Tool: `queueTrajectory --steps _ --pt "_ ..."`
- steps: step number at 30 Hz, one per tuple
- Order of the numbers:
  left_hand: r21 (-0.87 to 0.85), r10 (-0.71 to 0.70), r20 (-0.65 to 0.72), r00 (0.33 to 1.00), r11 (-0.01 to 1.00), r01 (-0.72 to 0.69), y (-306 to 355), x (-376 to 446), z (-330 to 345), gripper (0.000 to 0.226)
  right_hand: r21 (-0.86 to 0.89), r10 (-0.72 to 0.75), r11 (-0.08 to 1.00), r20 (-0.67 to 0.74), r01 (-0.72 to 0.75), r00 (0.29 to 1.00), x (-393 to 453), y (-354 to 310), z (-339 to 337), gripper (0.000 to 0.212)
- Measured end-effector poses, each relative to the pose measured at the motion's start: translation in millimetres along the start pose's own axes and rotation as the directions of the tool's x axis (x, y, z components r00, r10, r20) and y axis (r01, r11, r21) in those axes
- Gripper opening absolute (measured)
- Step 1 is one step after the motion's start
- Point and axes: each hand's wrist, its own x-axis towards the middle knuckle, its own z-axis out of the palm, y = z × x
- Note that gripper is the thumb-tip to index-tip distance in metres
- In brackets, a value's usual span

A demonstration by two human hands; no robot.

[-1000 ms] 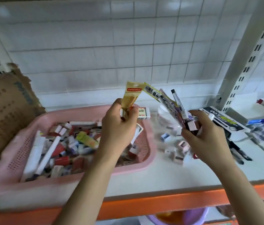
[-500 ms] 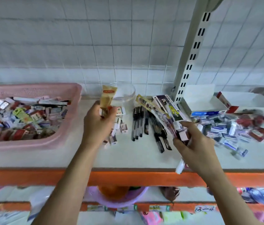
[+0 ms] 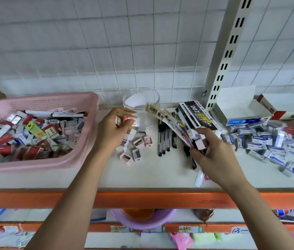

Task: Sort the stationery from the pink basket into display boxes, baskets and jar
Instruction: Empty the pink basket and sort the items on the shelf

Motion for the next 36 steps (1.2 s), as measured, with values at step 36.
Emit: queueTrajectory --steps 36 --pt "-0.155 0.21 0.161 0.964 0.97 -0.186 107 -56 142 0.016 0.06 0.023 0.998 -0.29 -0.006 0.957 -2 80 -98 0.034"
